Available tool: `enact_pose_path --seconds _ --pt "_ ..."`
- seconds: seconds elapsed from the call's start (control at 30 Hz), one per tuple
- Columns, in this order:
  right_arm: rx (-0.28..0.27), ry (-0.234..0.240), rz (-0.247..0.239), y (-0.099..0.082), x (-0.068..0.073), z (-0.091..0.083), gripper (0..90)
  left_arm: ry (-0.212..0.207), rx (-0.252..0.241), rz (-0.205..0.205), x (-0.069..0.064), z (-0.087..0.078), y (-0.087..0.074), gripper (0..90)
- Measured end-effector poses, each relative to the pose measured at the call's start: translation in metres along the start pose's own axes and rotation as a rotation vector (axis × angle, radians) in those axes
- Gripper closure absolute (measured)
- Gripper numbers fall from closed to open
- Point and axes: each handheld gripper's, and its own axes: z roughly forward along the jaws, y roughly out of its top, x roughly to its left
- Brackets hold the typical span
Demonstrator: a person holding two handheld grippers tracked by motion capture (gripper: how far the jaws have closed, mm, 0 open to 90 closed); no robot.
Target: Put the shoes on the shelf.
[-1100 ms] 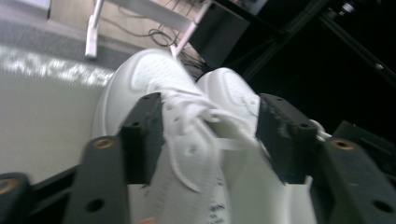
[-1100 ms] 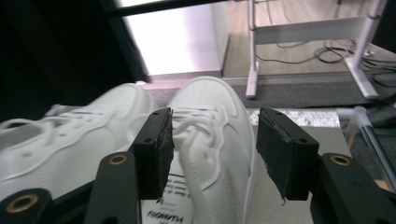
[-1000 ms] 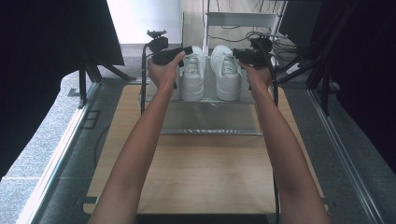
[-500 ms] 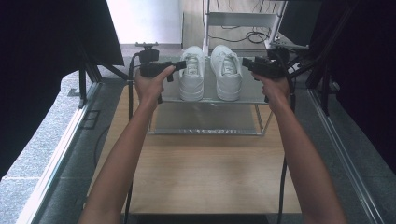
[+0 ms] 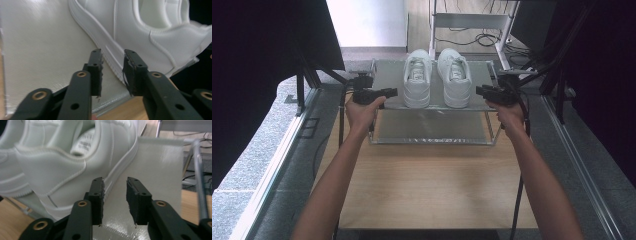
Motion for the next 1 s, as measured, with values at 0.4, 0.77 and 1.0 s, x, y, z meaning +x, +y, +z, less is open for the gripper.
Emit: enact_pose_path --seconds 0.4,0.77,1.0 --pt "0.027 0.002 -0.024 -0.005 0.008 0.022 82.4 -0.004 0.008 -0.015 -0.007 0.021 0.0 77.5" --pt "0.014 0.024 -0.009 -0.005 0.013 0.022 90.0 -0.001 -0.004 -0.043 -0.015 0.031 0.003 78.5" --pt "0.019 0.073 -0.005 -0.004 0.021 0.027 90.0 0.005 -0.006 -0.065 -0.014 0.037 0.007 78.7"
